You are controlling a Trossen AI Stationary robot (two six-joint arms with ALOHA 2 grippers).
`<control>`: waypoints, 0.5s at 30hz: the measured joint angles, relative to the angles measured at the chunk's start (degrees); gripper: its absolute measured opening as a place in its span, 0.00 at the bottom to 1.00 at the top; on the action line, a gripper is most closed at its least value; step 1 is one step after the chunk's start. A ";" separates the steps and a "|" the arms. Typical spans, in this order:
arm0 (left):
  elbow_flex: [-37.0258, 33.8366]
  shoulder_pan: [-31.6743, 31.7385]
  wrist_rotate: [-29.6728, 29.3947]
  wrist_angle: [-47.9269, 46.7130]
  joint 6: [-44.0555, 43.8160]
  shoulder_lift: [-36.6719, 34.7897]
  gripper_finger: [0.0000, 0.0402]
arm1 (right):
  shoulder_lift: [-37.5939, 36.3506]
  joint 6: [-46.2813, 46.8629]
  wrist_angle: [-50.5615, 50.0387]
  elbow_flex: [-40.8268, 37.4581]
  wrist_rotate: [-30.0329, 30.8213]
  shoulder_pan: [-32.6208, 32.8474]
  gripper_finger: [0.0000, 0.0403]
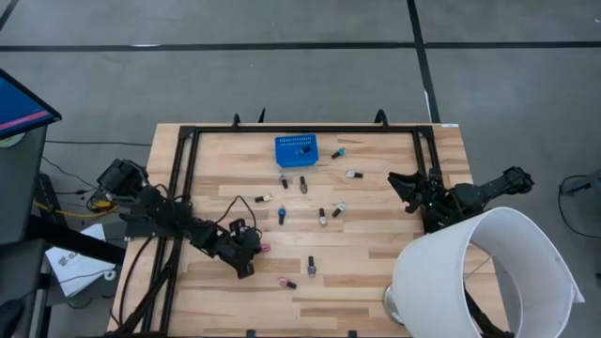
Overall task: Pick & Place Nail Polish
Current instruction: Put the dark pink nail polish bottle into the blue basket
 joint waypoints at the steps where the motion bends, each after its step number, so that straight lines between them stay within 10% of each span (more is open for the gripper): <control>1: 0.00 0.00 0.04 -0.02 -0.81 0.00 0.12 | 0.00 0.00 0.00 0.00 0.00 0.00 0.34; 15: -0.28 7.48 3.17 -1.42 -2.59 -13.46 0.12 | 0.00 -0.14 0.00 0.00 0.00 0.00 0.34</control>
